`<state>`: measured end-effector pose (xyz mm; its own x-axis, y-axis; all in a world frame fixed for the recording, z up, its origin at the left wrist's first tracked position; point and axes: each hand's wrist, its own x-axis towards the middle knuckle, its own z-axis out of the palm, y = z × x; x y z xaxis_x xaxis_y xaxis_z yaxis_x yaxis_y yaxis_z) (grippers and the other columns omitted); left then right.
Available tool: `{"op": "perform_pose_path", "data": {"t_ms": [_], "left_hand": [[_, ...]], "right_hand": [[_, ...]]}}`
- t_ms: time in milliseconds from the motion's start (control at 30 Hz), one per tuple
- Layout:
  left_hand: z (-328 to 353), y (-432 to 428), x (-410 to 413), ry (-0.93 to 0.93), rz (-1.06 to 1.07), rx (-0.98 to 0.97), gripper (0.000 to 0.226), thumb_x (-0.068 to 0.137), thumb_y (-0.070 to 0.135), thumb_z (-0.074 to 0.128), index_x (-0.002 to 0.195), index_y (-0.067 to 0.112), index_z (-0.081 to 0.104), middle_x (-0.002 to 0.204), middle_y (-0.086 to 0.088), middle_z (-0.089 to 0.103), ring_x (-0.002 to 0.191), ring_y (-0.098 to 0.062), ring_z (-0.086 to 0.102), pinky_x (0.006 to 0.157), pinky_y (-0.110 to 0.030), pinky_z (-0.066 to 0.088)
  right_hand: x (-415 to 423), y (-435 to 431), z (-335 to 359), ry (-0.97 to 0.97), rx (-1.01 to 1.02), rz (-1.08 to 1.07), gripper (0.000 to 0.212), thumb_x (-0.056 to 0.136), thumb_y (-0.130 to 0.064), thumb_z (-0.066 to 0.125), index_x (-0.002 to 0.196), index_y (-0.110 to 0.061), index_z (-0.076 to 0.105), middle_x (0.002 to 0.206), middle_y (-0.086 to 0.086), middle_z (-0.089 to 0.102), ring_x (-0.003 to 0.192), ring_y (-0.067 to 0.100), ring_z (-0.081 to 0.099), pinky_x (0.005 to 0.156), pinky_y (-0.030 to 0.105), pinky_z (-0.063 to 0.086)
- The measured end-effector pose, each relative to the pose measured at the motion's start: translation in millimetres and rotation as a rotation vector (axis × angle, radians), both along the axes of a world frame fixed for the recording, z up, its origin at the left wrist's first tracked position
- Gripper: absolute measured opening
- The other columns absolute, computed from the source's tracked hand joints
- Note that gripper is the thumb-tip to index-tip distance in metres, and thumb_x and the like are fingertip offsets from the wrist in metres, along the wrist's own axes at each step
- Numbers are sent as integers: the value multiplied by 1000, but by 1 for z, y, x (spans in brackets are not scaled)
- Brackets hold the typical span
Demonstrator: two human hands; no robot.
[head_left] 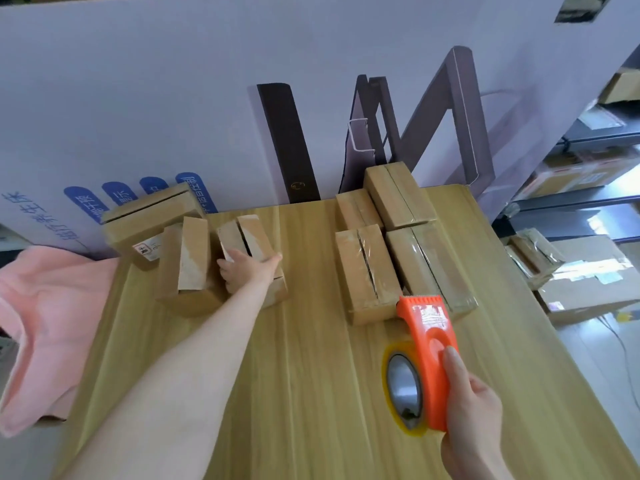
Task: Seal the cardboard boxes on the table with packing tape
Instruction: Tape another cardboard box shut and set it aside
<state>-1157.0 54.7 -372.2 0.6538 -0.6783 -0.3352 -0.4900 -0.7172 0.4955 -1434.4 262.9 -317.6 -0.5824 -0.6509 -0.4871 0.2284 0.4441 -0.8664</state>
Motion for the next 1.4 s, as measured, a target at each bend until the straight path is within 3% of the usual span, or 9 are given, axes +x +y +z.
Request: {"op": "perform_pose_path", "data": {"t_ms": [300,600,800,900,967,1133,1233,1300,1400], "left_hand": [[-11,15,-10,-192,-297,96,118,72,60,68,152,13,-5,157,-14,3,139,-36,18,110,-49,26],[-6,183,28,-170,-652,109,133,56,43,76,146,34,-22,159,2,0,141,-28,19,112,-44,28],[-7,266,-5,-314,-1270,144,122,63,18,71,148,30,-15,158,8,-3,146,-19,-4,117,-43,-10],[-14,285,-38,-327,-1472,133,117,72,51,67,148,25,-18,159,3,-17,145,-22,-20,114,-52,-16],[-16,287,-47,-389,-1520,80,112,74,76,45,150,21,-15,159,1,-19,145,-22,-23,114,-56,-15],[-6,288,-48,-303,-1404,-17,82,88,68,24,154,23,3,161,7,-5,147,-14,-12,117,-46,-13],[19,285,-61,121,-965,-137,74,92,68,22,147,21,36,152,9,32,143,-8,23,118,-32,14],[46,276,-71,413,-620,-195,67,89,69,34,126,20,60,131,11,56,124,-8,50,107,-27,35],[81,260,-74,883,-295,-171,48,88,58,52,103,16,70,103,-3,73,96,-17,68,88,-32,53]], "right_hand": [[38,55,-8,74,62,-124,45,83,-41,71,59,-3,67,55,15,62,54,26,55,57,33,43],[36,66,4,36,48,-13,46,85,-42,69,62,-2,62,63,17,57,57,25,52,60,36,41],[20,69,16,74,-3,57,47,87,-39,67,55,-8,51,44,-1,43,44,16,38,49,29,30],[13,72,20,51,-5,141,46,86,-40,68,60,-3,60,50,5,53,45,17,47,50,29,37],[9,75,23,26,1,198,45,85,-40,69,68,2,65,55,9,60,49,19,54,54,31,42],[-6,82,31,20,-3,303,45,85,-37,69,73,5,67,57,12,64,52,23,59,54,32,45],[-15,86,39,22,-37,386,43,88,-34,67,70,5,66,56,15,65,47,22,60,43,29,46],[-19,89,45,36,-56,443,40,90,-30,66,66,3,64,52,14,63,41,21,58,35,26,43],[-20,91,54,32,-72,533,38,89,-28,65,71,6,66,56,26,64,37,32,58,32,31,45]]}}
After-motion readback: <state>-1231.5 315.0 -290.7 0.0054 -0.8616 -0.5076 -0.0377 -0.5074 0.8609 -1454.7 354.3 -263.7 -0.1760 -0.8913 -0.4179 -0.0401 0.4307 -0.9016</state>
